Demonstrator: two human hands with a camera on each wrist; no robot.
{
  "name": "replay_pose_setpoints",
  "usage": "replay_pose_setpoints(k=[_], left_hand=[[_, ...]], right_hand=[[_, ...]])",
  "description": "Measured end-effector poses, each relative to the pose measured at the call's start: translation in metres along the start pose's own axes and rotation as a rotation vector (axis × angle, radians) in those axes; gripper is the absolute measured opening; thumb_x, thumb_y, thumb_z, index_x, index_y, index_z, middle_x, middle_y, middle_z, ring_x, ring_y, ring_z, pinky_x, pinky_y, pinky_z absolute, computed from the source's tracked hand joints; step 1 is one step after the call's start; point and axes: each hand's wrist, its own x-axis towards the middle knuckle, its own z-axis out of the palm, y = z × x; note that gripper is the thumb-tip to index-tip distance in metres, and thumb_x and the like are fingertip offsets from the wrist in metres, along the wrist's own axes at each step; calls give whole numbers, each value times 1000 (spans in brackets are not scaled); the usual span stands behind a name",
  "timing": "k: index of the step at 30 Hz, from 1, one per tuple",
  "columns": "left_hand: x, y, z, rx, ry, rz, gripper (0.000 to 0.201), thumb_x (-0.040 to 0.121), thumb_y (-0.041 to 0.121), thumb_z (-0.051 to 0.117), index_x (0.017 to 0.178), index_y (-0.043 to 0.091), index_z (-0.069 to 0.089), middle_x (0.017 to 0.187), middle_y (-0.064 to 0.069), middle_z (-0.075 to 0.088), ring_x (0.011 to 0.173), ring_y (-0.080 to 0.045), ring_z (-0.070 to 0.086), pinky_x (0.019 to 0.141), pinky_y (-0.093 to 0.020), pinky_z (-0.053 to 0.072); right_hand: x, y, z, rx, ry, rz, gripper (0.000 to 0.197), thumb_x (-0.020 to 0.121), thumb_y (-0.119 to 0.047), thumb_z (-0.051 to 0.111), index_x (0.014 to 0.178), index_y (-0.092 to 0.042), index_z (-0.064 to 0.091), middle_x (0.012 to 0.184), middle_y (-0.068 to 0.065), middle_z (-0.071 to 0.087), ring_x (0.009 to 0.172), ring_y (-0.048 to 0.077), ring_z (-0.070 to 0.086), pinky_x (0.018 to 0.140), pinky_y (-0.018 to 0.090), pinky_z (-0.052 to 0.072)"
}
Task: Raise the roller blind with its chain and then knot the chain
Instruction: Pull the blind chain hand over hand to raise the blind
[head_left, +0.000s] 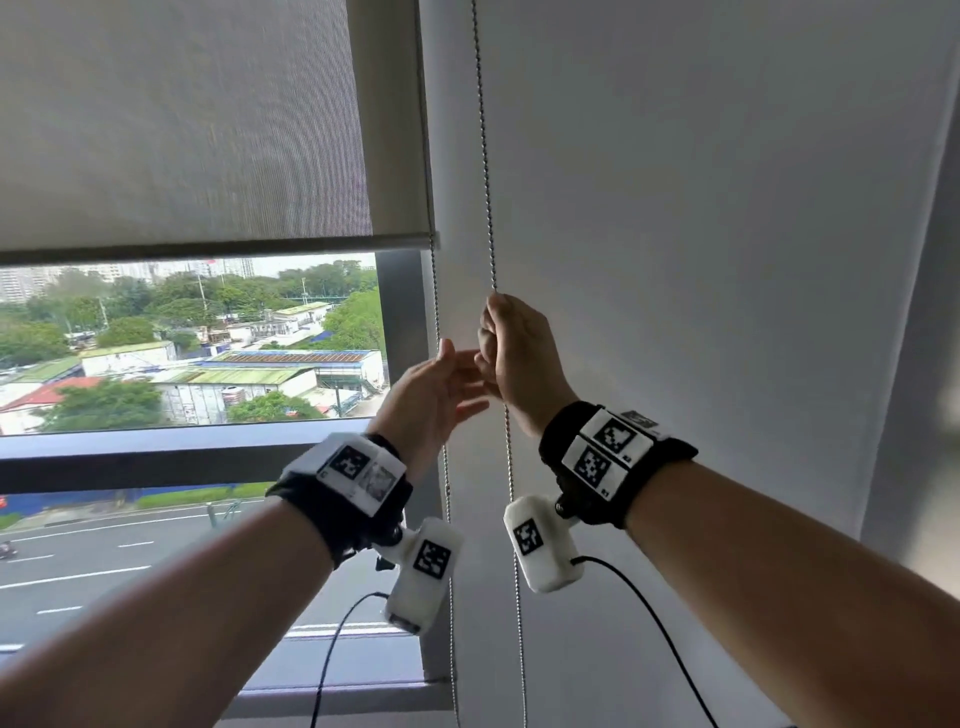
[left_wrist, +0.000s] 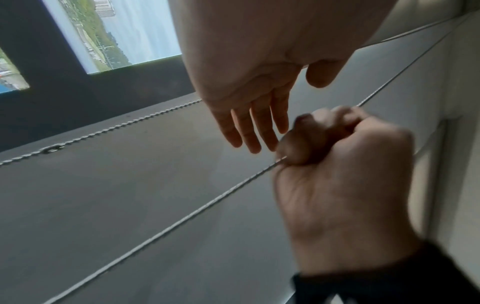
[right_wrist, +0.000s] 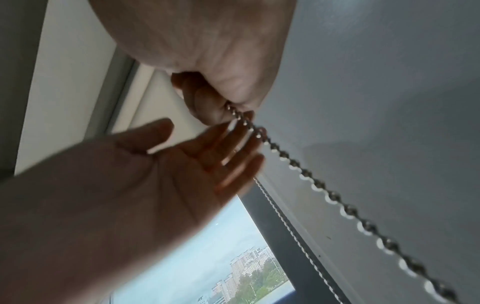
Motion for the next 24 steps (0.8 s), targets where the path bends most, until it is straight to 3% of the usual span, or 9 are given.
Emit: replay_pose_setpoints(k=[3, 7, 9, 11, 13, 15, 18, 21, 24], left_hand=[[6, 23, 11, -46, -53, 43, 48, 98, 36, 30, 96, 1, 62, 77, -8, 68, 70, -18, 65, 67, -27, 53], [15, 43, 29, -51, -121, 60, 51, 97, 40, 30, 108, 1, 59, 97, -14, 68, 89, -25, 64, 82, -34, 49], [18, 51, 39, -56, -140, 49, 50, 98, 41, 27, 104, 3, 60, 91, -11, 69, 85, -25, 64, 82, -35, 48], [19, 54, 47, -64, -131, 28, 47, 99, 39, 25, 98, 7, 60, 79, -7, 65, 71, -20, 61, 71, -32, 47], [19, 51, 52, -67, -95, 21, 41, 99, 35, 27, 90, 10, 58, 62, -1, 54, 52, -13, 47, 53, -26, 38], [20, 45, 53, -30, -45, 55, 33, 100, 26, 32, 79, 12, 54, 49, 4, 38, 42, -10, 29, 44, -22, 23], [19, 39, 55, 34, 33, 88, 33, 90, 2, 26, 66, 17, 44, 45, 7, 26, 38, -9, 18, 42, -19, 12], [18, 39, 59, 72, 67, 91, 35, 77, -6, 19, 62, 19, 40, 44, 7, 25, 37, -9, 15, 42, -15, 11], [17, 37, 57, 97, 86, 104, 36, 74, -6, 18, 61, 19, 40, 44, 7, 26, 37, -9, 14, 41, -15, 11]], right_hand=[[-11, 9, -3, 3, 1, 27, 37, 104, -20, 34, 71, -11, 48, 45, -11, 39, 38, 1, 33, 40, 17, 29], [-33, 20, -4, 73, -55, 104, 37, 105, -25, 34, 71, -11, 38, 55, 2, 24, 37, 5, 20, 36, 15, 22], [-46, 28, -6, 25, -43, 103, 33, 105, -20, 33, 75, -7, 42, 56, 2, 24, 40, 6, 20, 39, 15, 23], [-60, 34, -10, -51, -29, 78, 33, 104, -14, 32, 75, -3, 43, 58, 2, 27, 43, 5, 24, 42, 15, 25], [-71, 36, -15, -93, -26, 94, 34, 104, -13, 32, 76, 1, 45, 62, 3, 30, 44, 4, 26, 40, 14, 26], [-77, 39, -18, -106, -34, 90, 32, 104, -13, 33, 78, 0, 45, 64, 2, 30, 47, 3, 28, 43, 16, 27], [-80, 45, -19, -114, -66, 28, 33, 100, -21, 36, 70, -8, 38, 62, -4, 31, 54, 8, 29, 54, 24, 31], [-77, 48, -20, -120, -93, 38, 32, 93, -29, 40, 62, -20, 36, 59, -7, 33, 57, 19, 29, 55, 35, 26], [-67, 45, -30, -180, -129, 28, 23, 87, -27, 41, 68, -13, 46, 58, 1, 44, 54, 23, 39, 52, 28, 37]])
